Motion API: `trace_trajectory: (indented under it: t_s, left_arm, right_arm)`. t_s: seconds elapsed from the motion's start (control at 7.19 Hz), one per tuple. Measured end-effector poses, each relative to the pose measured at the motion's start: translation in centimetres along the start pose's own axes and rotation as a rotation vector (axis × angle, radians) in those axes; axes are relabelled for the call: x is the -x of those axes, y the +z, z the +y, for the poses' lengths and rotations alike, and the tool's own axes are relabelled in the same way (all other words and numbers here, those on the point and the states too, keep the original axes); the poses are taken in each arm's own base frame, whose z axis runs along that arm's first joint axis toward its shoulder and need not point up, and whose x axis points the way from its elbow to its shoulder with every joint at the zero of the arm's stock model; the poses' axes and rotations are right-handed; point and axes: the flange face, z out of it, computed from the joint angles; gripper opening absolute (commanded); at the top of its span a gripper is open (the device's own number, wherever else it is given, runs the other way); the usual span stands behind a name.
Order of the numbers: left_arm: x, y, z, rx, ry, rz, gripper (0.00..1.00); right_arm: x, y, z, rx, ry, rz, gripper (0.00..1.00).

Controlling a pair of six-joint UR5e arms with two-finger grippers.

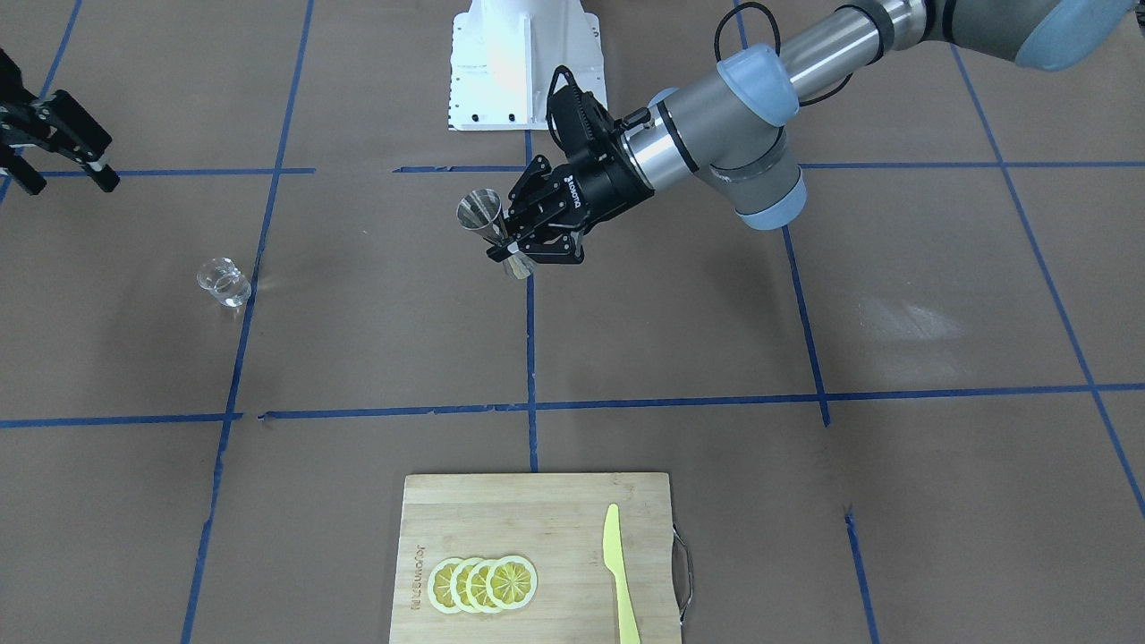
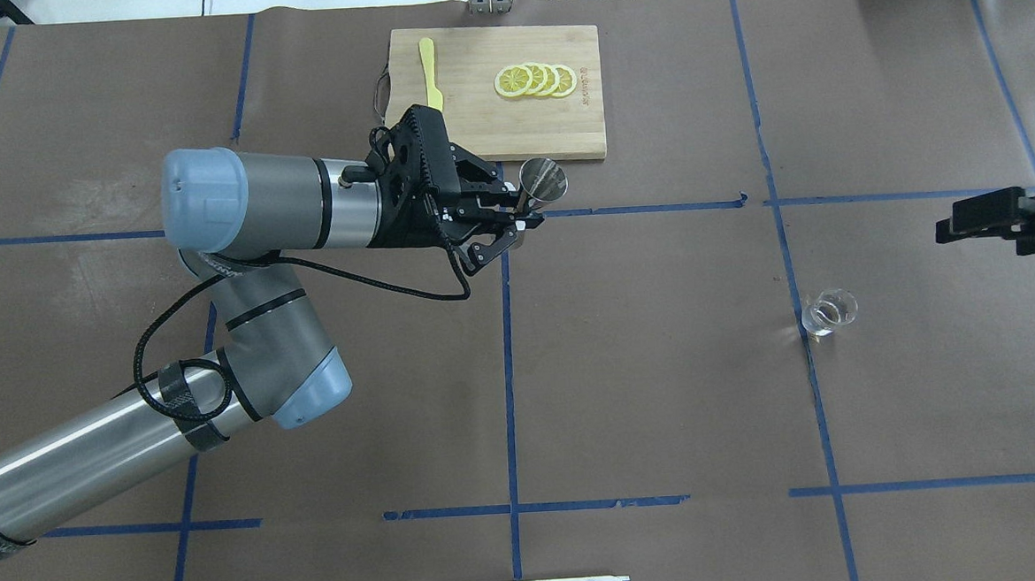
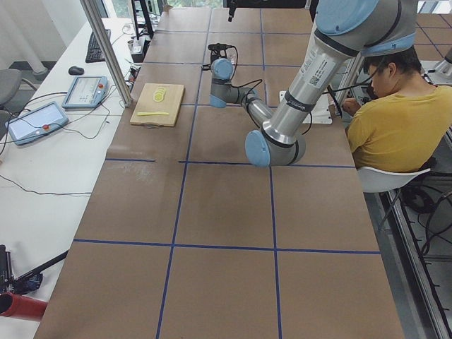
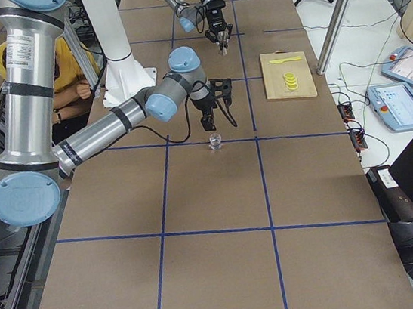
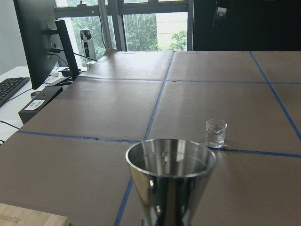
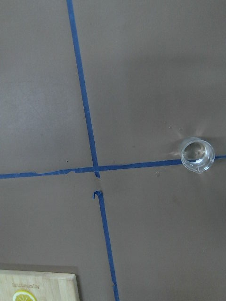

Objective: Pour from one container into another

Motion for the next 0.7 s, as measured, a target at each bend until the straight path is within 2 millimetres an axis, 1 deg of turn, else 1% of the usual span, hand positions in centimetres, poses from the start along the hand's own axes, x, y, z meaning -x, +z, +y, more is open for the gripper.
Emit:
trace_trajectory:
  t_s: [0.14, 0.28, 0.42, 0.56, 0.7]
  left_arm:
    - [0.2, -0.2, 0.1, 0.000, -0.003, -0.003, 0.00]
    - [0.2, -0.2, 0.1, 0.000, -0.018, -0.004, 0.00]
    - [0.2, -0.2, 0.1, 0.000, -0.055, -0.004, 0.00]
    - [0.2, -0.3, 0.2, -0.006, -0.096, 0.001, 0.00]
    - [0.0, -0.8, 0.5, -0.026, -0.115, 0.011, 0.00]
  right_arm:
    - [2.0, 1.8, 2.1, -0.059, -0.013, 0.030, 1.00]
    - [3.2, 3.6, 4.3, -0.128, -0.037, 0.051, 1.00]
    - [3.5, 4.7, 6.3, -0.191, -0.059, 0.050, 1.00]
    - [3.7, 5.4, 7.8, -0.232, -0.071, 0.042, 1.00]
    - [4.2, 6.1, 9.3, -0.277, -0.075, 0.040, 1.00]
